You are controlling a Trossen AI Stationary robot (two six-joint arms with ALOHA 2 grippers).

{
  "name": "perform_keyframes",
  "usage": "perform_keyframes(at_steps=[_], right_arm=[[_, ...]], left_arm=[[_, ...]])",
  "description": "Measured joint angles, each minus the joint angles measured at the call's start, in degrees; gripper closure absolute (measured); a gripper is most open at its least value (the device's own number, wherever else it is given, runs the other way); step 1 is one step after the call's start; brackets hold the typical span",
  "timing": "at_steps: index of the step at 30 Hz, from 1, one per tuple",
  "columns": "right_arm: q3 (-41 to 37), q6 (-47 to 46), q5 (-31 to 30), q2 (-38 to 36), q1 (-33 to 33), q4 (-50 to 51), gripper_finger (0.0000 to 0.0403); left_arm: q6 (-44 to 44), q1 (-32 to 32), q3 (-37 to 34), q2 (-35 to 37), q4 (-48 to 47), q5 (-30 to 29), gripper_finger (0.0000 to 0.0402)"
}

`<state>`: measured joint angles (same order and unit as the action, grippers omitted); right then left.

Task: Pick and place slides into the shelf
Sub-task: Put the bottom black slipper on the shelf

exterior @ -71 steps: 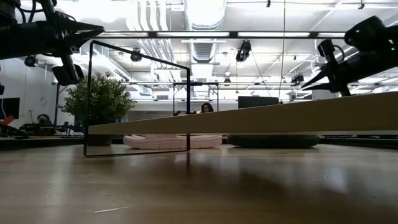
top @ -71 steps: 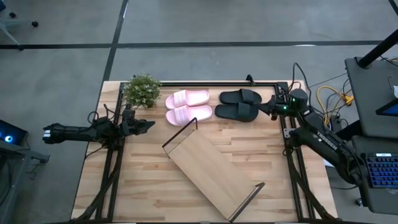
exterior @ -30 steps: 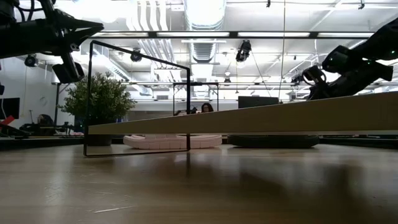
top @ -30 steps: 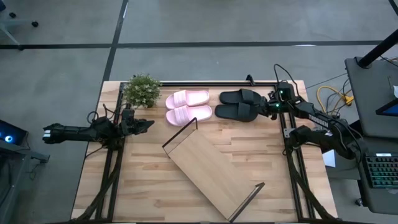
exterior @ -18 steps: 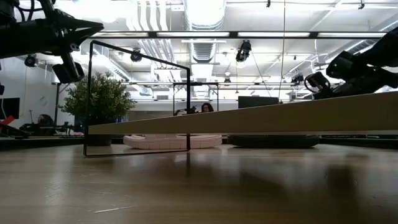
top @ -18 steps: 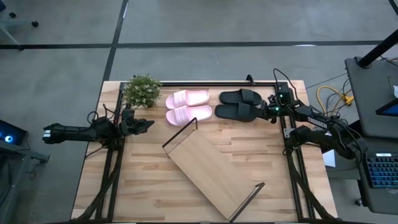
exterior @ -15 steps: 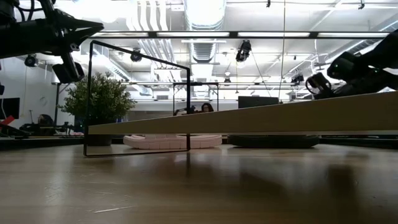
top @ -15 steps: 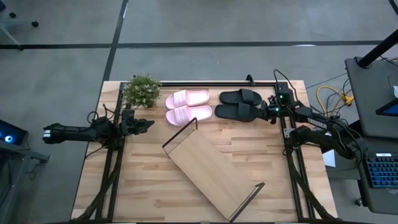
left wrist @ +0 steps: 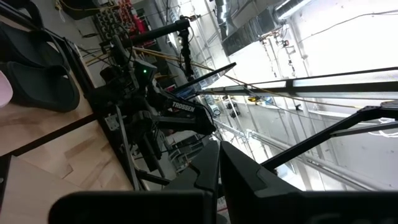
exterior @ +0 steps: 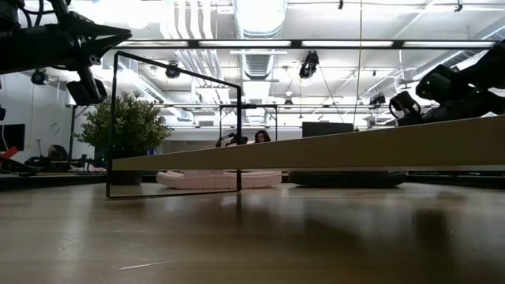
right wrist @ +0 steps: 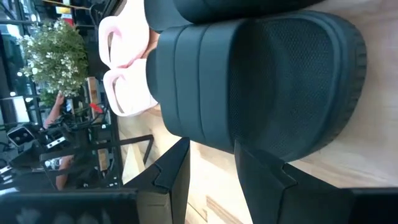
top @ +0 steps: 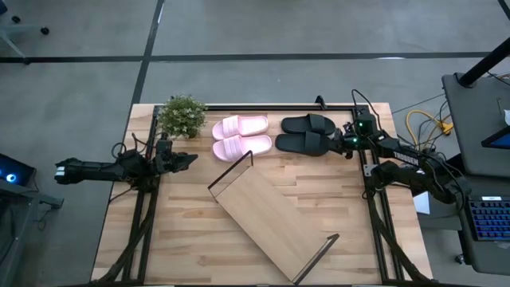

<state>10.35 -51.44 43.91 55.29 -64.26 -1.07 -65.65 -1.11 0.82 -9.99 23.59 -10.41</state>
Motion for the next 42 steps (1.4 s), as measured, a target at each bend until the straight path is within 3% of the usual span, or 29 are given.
perform_keyframes(at_steps=[9,24,42], right_arm=[[0.00,-1.66,-2.08,1.41,2.51,-2.48,0.0284],[-0.01,-5.15,-3.82,12.12,6.31,-15.42,0.0284],[0.02,-3.63,-5.60,13.14,6.13,-14.13,0.0284]], left_arm=[[0.02,-0.01,0.00,-0.01,0.00,0.02,0.0402],[0.02,-0.01,0.00,0.00,3.10,1.12,0.0402],[0.00,-0.06,0.07,-0.03,3.76,1.49,0.0402]])
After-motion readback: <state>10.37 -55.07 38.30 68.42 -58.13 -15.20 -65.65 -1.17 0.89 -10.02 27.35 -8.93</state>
